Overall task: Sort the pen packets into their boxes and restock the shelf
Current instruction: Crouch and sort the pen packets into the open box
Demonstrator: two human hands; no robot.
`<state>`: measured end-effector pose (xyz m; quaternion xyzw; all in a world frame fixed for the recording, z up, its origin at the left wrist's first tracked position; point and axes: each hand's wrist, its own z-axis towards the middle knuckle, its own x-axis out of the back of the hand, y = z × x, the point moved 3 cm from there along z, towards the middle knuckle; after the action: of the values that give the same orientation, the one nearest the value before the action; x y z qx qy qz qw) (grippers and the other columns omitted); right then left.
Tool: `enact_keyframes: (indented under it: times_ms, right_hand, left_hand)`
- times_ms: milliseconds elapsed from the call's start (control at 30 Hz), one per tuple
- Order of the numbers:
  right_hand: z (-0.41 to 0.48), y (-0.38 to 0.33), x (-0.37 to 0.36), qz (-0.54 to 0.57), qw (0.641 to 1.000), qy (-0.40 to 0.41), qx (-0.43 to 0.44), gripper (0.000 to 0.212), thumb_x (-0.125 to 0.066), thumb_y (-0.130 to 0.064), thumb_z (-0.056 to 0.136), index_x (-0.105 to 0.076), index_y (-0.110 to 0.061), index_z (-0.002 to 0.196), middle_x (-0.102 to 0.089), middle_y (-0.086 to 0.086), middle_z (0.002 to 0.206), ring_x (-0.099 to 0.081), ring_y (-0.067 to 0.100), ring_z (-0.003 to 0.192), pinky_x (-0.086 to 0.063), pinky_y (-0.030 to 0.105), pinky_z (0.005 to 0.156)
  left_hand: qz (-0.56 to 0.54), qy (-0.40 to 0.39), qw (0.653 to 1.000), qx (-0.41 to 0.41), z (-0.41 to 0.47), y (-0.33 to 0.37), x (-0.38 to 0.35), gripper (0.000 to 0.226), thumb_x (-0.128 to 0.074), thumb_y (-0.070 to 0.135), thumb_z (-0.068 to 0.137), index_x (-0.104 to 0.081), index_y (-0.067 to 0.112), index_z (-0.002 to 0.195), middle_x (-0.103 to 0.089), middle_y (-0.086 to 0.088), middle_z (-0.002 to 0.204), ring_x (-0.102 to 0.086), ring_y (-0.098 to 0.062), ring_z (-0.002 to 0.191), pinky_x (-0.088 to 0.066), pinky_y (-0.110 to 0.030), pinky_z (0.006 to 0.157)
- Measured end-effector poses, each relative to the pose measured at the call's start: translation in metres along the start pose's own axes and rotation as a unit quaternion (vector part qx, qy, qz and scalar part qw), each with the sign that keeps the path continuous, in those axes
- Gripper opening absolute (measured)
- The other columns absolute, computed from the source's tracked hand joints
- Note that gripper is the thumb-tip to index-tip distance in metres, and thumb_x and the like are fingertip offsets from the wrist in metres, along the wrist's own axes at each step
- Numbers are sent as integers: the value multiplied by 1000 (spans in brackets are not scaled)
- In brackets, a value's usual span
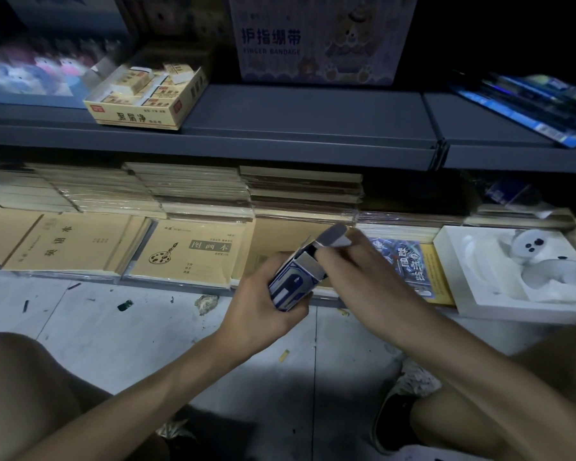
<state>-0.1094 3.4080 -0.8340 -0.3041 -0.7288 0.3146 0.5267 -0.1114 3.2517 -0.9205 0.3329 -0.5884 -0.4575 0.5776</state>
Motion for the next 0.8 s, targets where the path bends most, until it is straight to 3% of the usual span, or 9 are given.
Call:
enact_keyframes:
  times_ms: [133, 233, 300, 367, 467, 567, 633, 700, 800]
  right_hand:
    - [-5, -5, -2, -2, 1000, 16, -2, 34, -42, -34, 104, -60, -16, 82, -60, 9, 94, -52, 17, 83, -41, 25, 67]
    - [-11, -8, 2, -54, 992, 104, 36, 47, -45, -40, 99, -52, -16, 59, -56, 2, 63, -53, 15, 67, -34, 23, 54]
    - [-17, -11, 3, -102, 983, 140, 67, 53, -40, -46, 95, -52, -15, 53, -56, 3, 53, -56, 15, 63, -38, 26, 55]
    - [-19, -12, 4, -116, 984, 118, 65, 53, -38, -48, 96, -57, -17, 57, -61, 2, 57, -60, 14, 60, -45, 31, 58]
    - [-18, -13, 11, -41, 999, 4, 11, 46, -40, -42, 102, -71, -16, 81, -70, 1, 65, -65, 10, 60, -54, 39, 71]
    - [-20, -13, 16, 22, 999, -46, -16, 40, -40, -36, 107, -73, -18, 95, -77, 4, 78, -71, 8, 63, -60, 46, 73]
    - [-21, -13, 15, -45, 999, 3, 26, 37, -44, -39, 106, -76, -25, 93, -77, -1, 77, -72, 9, 61, -61, 41, 68]
    - [-24, -17, 21, -139, 979, 116, 93, 24, -55, -39, 101, -77, -35, 91, -74, -11, 70, -69, 9, 60, -56, 33, 64]
    - [-24, -20, 31, 30, 986, 148, 74, 17, -65, -32, 94, -80, -36, 88, -74, -19, 75, -72, 8, 56, -48, 25, 49]
  left_hand:
    - [-24, 3, 1000, 11, -2, 2, -3, 49, -80, -3, 76, -59, 35, 97, -70, 13, 81, -65, -5, 68, -51, -20, 60]
    - [-32, 2, 999, -2, -1, 8, -2, 48, -80, -4, 75, -58, 35, 89, -67, 10, 75, -61, -6, 63, -50, -22, 58]
    - [-35, -5, 999, -8, 0, 11, -2, 48, -79, -5, 73, -58, 36, 86, -67, 9, 72, -60, -7, 60, -48, -21, 56]
    - [-34, -10, 999, -14, -1, 14, -1, 50, -78, -6, 73, -56, 37, 85, -65, 14, 69, -56, -1, 57, -45, -16, 55]
    - [-29, -12, 999, -27, 0, 14, 4, 54, -79, -6, 73, -56, 40, 89, -65, 14, 72, -57, 0, 60, -47, -18, 56]
    - [-38, -19, 998, -39, 3, 18, 7, 52, -81, -4, 74, -58, 38, 93, -68, 4, 79, -64, -13, 64, -53, -29, 57]
    - [-43, -34, 998, -27, 4, 18, 7, 49, -81, -2, 76, -58, 37, 94, -68, -2, 80, -66, -22, 67, -55, -36, 59]
    - [-32, -37, 999, 6, 3, 10, 9, 46, -82, 0, 77, -58, 35, 93, -68, 2, 80, -64, -11, 64, -53, -28, 57]
    - [-44, -27, 996, 68, 1, -7, 16, 36, -86, 6, 79, -62, 27, 95, -73, 7, 85, -70, -9, 74, -57, -23, 65]
